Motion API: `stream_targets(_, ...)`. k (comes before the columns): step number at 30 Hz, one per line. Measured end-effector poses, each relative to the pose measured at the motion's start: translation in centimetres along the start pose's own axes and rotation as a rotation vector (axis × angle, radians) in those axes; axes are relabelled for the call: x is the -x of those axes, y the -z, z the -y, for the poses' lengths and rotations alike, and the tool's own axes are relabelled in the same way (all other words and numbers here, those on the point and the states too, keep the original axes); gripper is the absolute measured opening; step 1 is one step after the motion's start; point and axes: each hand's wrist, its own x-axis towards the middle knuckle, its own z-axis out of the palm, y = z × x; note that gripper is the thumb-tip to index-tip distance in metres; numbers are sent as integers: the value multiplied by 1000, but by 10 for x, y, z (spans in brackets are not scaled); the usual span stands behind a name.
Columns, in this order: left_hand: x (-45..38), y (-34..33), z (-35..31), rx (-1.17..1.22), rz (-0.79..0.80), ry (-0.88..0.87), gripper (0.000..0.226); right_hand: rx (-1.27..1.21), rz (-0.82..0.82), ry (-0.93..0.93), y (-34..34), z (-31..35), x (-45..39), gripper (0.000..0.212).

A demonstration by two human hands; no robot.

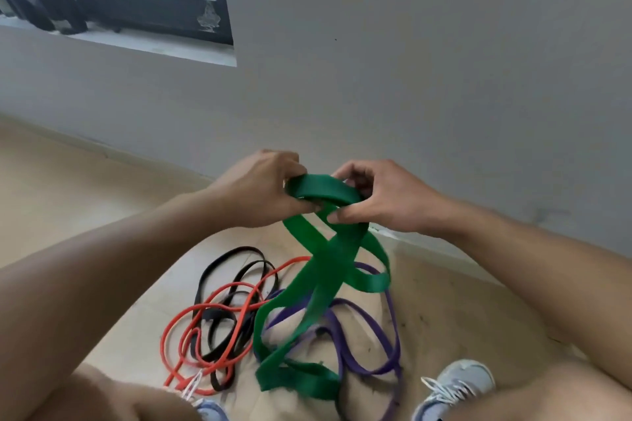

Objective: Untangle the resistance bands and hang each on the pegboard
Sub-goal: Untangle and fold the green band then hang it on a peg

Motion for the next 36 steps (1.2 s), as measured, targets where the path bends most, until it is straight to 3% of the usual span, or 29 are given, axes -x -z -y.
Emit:
stream_targets(3, 7, -8, 2, 103, -13, -14, 33, 11, 44, 4, -1, -7, 2, 27)
stream_targets(6, 11, -17, -2, 251, 47, 38, 48, 24, 58, 36, -5, -3, 1, 25)
stream_targets(9, 9, -15, -3, 321, 62, 36, 37, 50, 74, 27, -6, -5, -3, 28)
stream_targets(13, 9, -6, -7, 493, -20, 121, 30, -12, 95, -17, -12, -15, -7, 39)
stream_targets(17, 10, 2, -8, 914, -152, 183, 39, 43, 238, -119, -37, -30, 0, 26)
stream_targets(22, 12, 9, 1, 1111, -302, 236, 32, -53, 208, -206, -53, -50, -2, 20)
stream_targets(25, 14, 15, 16, 1115, -373, 322, 33, -185, 128, -214, -47, -41, -5, 12)
stream_targets(28, 21, 23, 37, 1036, -348, 397, 41, -292, -17, -166, -27, -25, -5, 19)
stream_targets(31, 29, 18, 46, 830, -165, 407, 58, -216, -157, -71, -10, -4, -2, 25)
stream_targets(36, 26, -1, 12, 605, 120, 267, 78, -123, -144, 123, -4, 28, 3, 41)
